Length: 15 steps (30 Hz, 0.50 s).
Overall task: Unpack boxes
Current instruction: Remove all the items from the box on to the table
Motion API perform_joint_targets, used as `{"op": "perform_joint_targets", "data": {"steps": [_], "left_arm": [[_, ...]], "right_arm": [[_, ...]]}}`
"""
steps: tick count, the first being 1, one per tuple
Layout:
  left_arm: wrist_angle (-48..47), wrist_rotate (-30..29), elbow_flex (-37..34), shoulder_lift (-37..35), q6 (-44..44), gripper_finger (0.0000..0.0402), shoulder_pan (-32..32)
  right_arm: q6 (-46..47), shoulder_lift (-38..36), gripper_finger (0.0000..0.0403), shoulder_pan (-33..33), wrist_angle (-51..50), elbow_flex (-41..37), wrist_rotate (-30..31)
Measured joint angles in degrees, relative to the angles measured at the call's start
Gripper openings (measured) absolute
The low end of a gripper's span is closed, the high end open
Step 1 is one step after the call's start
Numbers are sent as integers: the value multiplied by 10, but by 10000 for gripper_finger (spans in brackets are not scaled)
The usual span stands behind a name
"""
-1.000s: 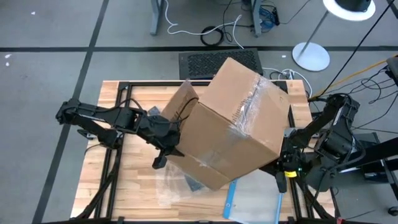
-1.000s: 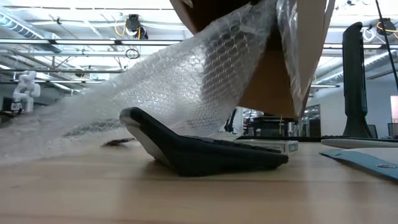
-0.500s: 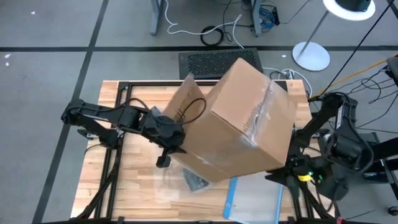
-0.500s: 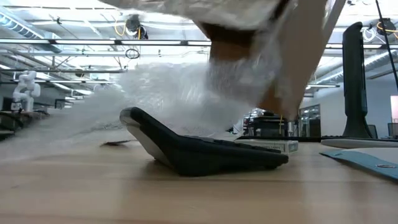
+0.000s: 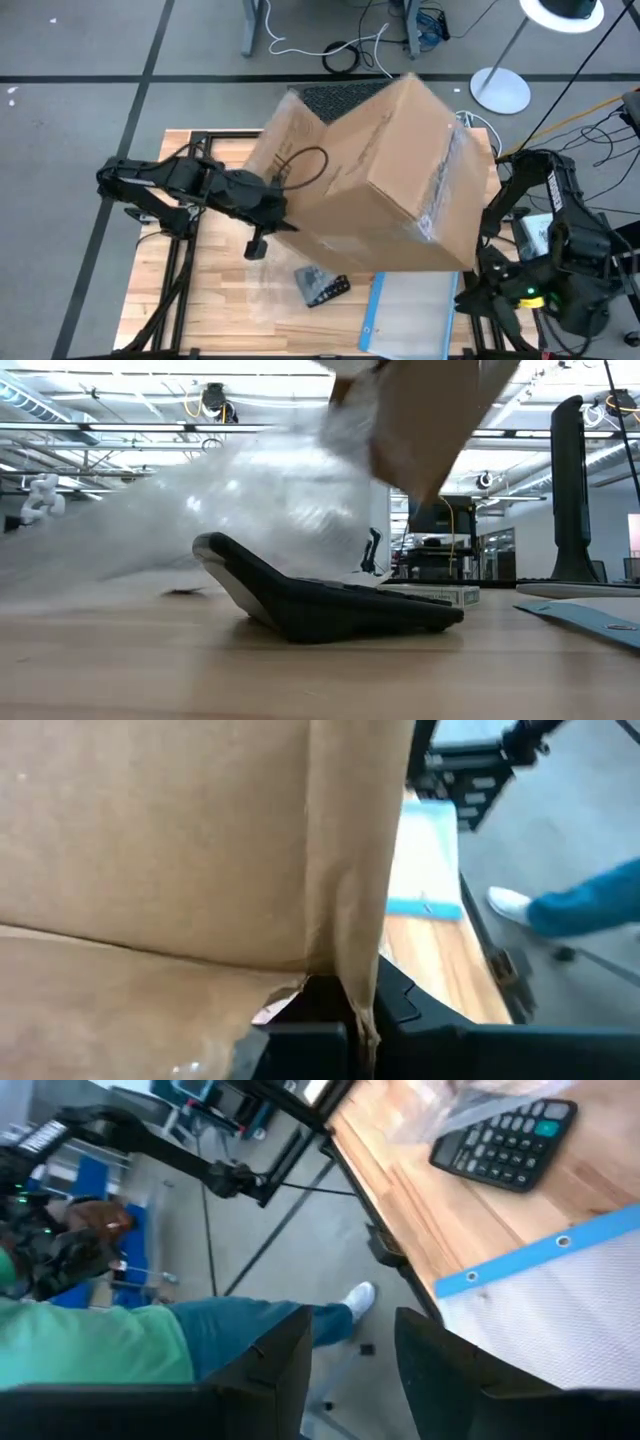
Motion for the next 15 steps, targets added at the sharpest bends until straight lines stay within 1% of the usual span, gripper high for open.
{"op": "perform_joint_targets", "data": {"steps": [3,6,10,15], "left_arm": [[2,-7,30,0,10,0,0],[-16,5,54,9,5,0,0],[-125,3,53,26,-6,0,-14],[-205,-18,53,36,-7,0,-32]], "right_arm": [[3,-1,135,19,-18,24,34],[3,-1,135,30,-44,51,57],[-14,-1,135,32,-54,75,72],[-13,-1,135,32,-77,82,72]]}}
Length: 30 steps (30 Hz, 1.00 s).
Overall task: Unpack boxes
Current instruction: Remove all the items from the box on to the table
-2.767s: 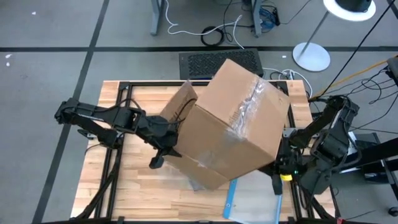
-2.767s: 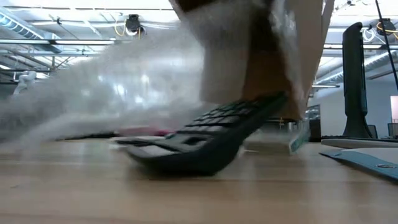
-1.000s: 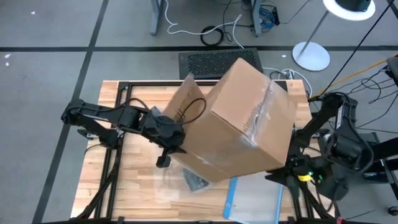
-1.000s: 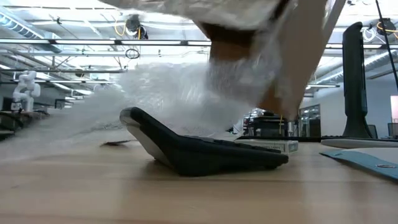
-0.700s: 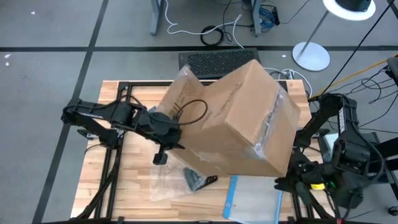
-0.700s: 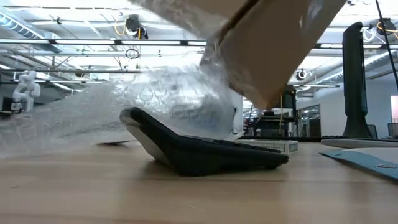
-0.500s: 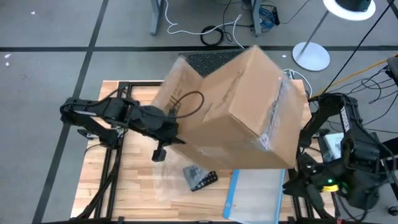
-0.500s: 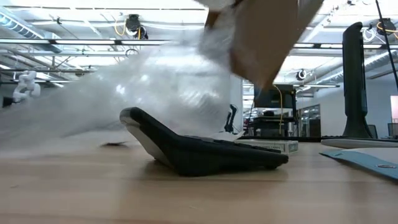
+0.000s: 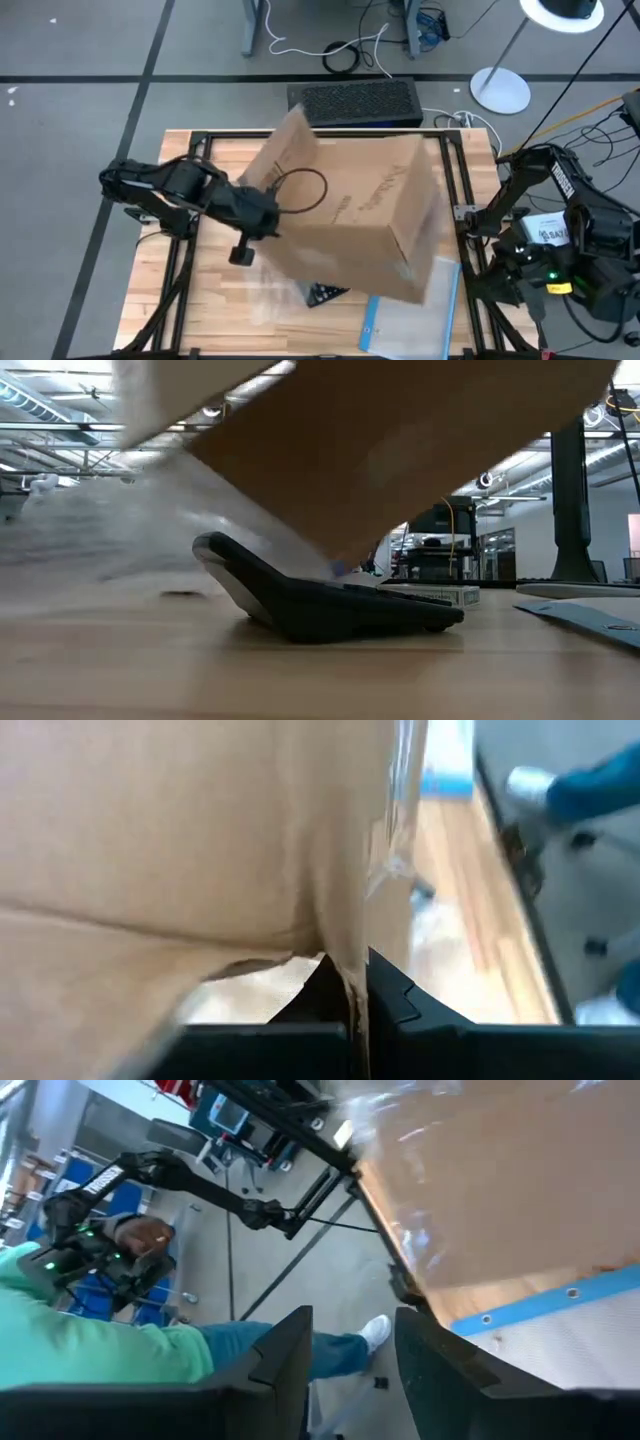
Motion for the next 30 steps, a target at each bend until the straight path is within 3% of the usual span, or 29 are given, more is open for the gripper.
{"op": "perform_joint_targets", "data": {"steps": [5,10,14,17,21,26,30], "left_arm": [[-6,-54,5,10,9,0,-6],[-52,-106,75,27,36,0,-5],[-111,-98,146,65,65,0,-5],[-118,-67,179,95,86,0,-5],[-123,-47,179,126,120,0,3],[-123,-24,179,150,137,0,34],[-120,-1,179,162,131,5,51]], "right_arm": [[28,0,135,0,-34,0,0],[27,-2,135,-1,-41,0,28],[15,-7,135,-15,-51,0,67],[-58,-8,135,-31,-31,14,138],[-255,-9,135,-67,58,54,205],[-441,-9,135,-148,153,83,159],[-466,-9,134,-224,145,84,73]]}}
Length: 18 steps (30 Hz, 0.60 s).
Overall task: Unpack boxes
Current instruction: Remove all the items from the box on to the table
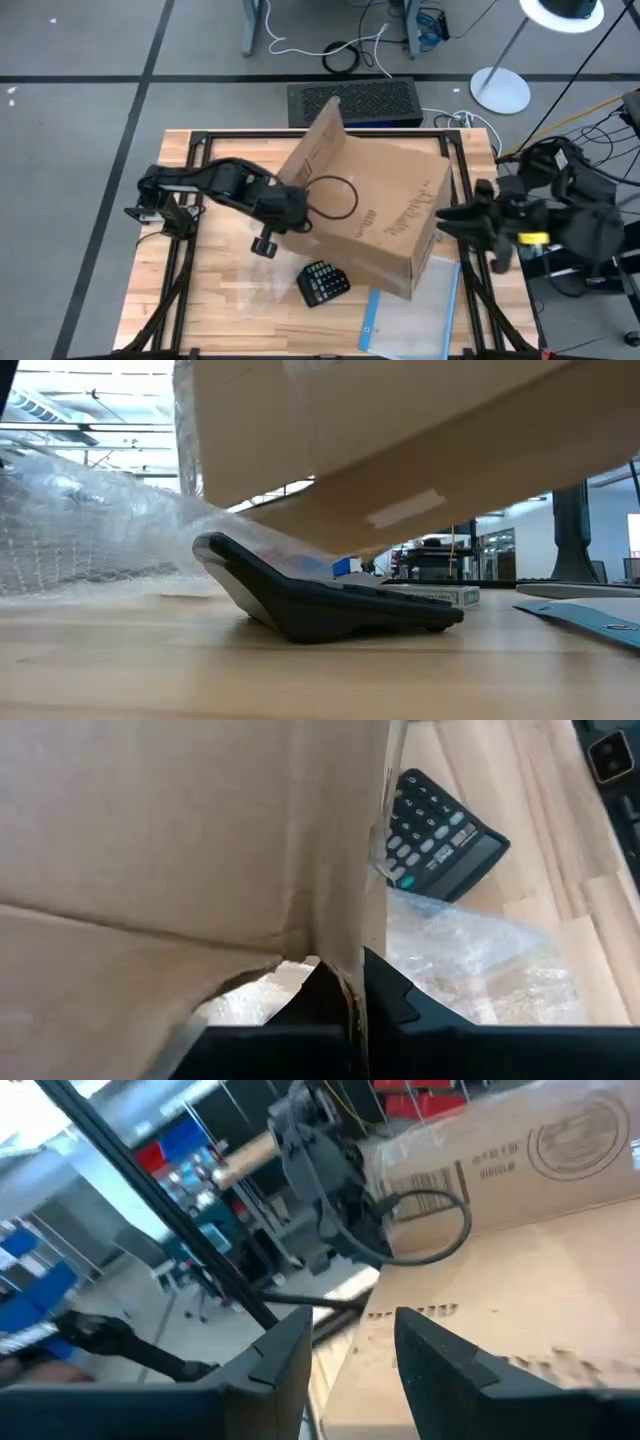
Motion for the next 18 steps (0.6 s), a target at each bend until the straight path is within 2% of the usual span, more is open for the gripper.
{"op": "perform_joint_targets", "data": {"steps": [3,6,13,18], "left_arm": [[4,34,0,0,-19,27,5],[6,53,0,-2,-37,67,8],[14,57,23,-4,-76,175,9],[38,58,81,-4,-92,226,7]], "right_arm": [[30,0,134,-48,-29,-18,-57],[76,1,134,-88,-67,-41,-107],[152,1,134,-149,-109,-117,-206],[184,0,134,-170,-108,-175,-271]]}}
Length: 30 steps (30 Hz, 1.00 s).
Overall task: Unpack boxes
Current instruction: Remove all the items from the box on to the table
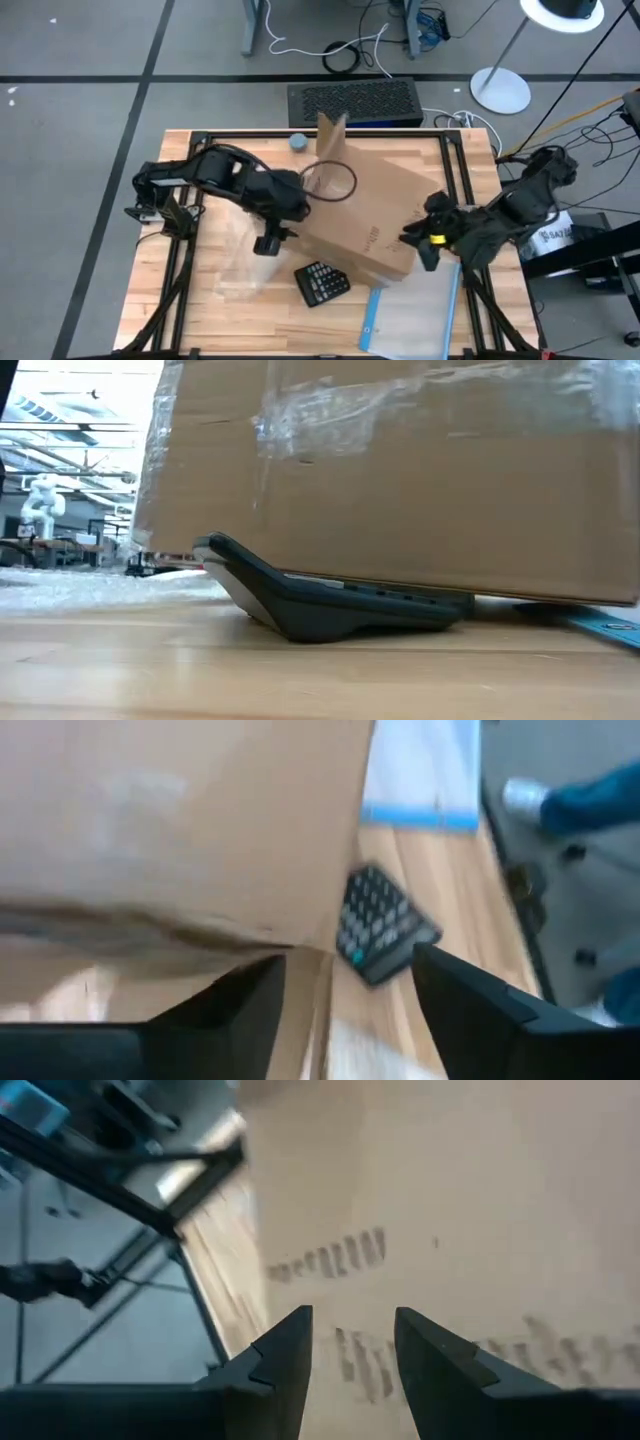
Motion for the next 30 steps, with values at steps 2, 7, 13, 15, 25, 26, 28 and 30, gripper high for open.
{"op": "perform_joint_targets", "data": {"steps": [2,7,13,15,25,26,28,30], "left_arm": [[20,-8,12,-9,-11,236,0],[52,-31,12,-51,-42,239,0],[-43,-84,11,-78,-117,239,19],[-34,-60,-5,-78,-131,239,31],[-39,-36,-108,-89,-128,239,48],[-39,-34,-116,-96,-127,239,52],[-39,-17,-131,-110,-129,239,58],[-40,4,-146,-122,-132,239,63]], "right_arm": [[17,0,134,-2,0,-25,-21],[60,0,134,1,5,-73,-45],[82,-1,134,19,3,-80,-61],[100,-1,134,32,-10,-80,-61],[246,-1,134,130,-88,-80,-52],[264,-1,134,141,-97,-80,-46],[299,0,134,159,-116,-80,-33],[325,1,134,171,-132,-81,-31]]}}
